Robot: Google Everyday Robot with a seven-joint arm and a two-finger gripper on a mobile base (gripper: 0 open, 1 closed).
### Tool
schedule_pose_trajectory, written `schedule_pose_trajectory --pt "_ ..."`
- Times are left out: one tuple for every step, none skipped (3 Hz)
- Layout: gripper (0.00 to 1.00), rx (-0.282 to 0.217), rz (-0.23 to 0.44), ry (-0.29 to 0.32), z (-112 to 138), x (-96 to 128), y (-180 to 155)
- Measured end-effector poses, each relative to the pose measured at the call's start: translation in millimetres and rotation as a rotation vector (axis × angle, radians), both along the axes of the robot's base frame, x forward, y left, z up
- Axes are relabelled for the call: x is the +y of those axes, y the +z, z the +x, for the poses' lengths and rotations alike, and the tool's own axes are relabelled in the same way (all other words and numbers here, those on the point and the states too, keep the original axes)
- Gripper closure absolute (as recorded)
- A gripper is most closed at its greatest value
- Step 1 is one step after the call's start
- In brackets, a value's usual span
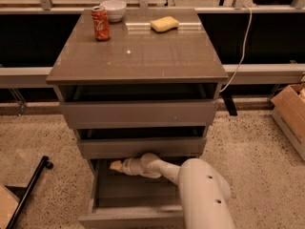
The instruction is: Pick orange from bottom drawer and place on counter
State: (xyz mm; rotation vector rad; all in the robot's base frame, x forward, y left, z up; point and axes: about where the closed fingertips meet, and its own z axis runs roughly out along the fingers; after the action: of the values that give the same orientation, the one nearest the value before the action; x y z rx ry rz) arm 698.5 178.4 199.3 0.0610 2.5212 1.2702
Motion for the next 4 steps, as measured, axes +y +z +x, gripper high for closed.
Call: schedule_pose_trajectory --pt "0.36 0.0 0.0 0.0 0.0 0.0 0.0" --pt "0.13 0.0 0.0 0.0 0.0 0.0 0.0" --pt "0.0 0.0 0.0 0.0 0.0 0.0 0.0" --pt "0.0 0.0 0.0 0.0 0.0 0.0 0.0"
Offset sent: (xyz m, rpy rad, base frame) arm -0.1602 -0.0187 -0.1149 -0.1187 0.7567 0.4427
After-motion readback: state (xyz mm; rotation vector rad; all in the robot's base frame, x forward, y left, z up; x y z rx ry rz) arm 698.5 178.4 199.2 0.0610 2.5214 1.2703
